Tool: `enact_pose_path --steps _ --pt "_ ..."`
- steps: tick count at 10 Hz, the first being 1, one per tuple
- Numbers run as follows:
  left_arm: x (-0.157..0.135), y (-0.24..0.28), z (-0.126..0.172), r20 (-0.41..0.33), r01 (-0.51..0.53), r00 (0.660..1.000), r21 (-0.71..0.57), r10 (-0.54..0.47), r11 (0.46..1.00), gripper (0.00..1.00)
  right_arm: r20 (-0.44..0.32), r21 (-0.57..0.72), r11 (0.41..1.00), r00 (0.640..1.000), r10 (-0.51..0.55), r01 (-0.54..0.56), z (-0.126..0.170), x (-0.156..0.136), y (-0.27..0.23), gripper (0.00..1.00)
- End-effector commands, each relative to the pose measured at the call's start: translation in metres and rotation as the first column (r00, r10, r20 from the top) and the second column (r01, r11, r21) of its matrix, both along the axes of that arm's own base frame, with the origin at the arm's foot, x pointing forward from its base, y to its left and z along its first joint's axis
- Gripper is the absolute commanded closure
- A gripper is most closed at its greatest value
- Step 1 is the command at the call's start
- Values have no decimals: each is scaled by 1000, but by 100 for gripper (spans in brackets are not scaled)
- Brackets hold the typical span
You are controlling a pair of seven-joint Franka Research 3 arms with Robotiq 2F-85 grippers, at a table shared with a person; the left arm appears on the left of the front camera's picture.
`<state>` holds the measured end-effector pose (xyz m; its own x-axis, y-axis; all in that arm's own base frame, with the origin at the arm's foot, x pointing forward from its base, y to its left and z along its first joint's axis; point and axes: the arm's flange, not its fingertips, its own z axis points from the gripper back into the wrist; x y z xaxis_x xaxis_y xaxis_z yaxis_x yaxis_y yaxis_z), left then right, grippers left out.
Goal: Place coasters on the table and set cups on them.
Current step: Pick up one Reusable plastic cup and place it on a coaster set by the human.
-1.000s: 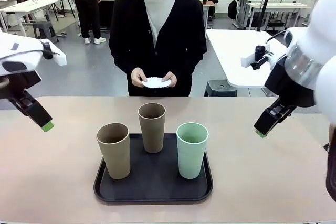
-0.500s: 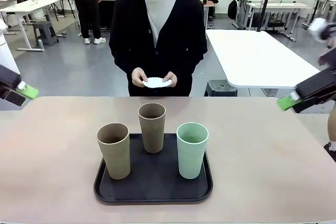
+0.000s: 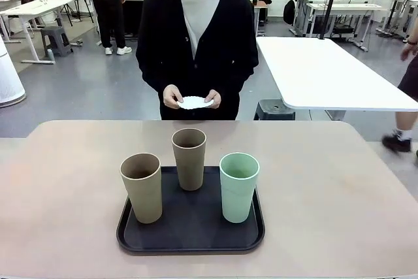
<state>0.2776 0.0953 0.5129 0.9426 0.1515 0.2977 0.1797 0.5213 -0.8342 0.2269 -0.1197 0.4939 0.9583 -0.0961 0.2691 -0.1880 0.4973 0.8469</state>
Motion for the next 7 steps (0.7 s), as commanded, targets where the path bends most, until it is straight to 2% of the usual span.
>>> enact_pose_path --steps 1,5,7 --pt "-17 12 -10 -65 23 998 74 -18 997 0 -48 -8 998 997 65 -65 -34 -11 4 0" --pt "-28 50 -15 -129 -14 991 86 25 996 0 -67 -3 1000 998 18 -18 -37 -15 -26 0" --pt "-31 50 -9 -109 -36 993 161 54 986 0 -16 -45 998 999 36 -37 -26 -19 -22 0"
